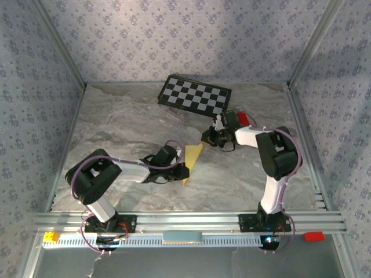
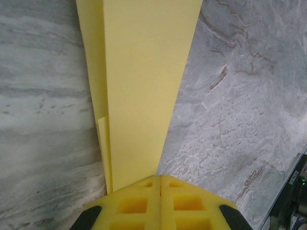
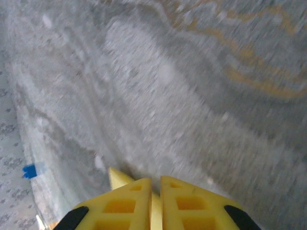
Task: Fold a paper plane with a square sheet of paper (pick it up from the middle)
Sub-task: Fold the wing for the fifth time at the center of the table.
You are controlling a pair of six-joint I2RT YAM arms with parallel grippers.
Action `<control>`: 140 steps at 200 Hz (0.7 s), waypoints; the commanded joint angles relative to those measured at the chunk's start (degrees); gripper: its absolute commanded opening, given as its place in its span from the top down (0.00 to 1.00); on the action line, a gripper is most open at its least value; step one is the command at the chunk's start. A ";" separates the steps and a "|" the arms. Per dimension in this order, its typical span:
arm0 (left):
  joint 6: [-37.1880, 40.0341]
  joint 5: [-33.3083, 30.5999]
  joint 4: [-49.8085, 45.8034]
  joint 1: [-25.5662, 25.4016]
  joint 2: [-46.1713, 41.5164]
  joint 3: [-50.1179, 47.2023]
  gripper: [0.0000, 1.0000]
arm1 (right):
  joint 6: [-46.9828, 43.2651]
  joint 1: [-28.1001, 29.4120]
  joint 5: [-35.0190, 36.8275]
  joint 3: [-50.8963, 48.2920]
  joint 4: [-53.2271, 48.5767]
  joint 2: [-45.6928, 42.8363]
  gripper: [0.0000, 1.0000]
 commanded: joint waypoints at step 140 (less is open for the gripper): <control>3.39 -3.47 -22.14 -0.28 -1.84 15.68 0.97 | -3.04 5.68 -0.61 -4.14 -1.91 4.32 1.00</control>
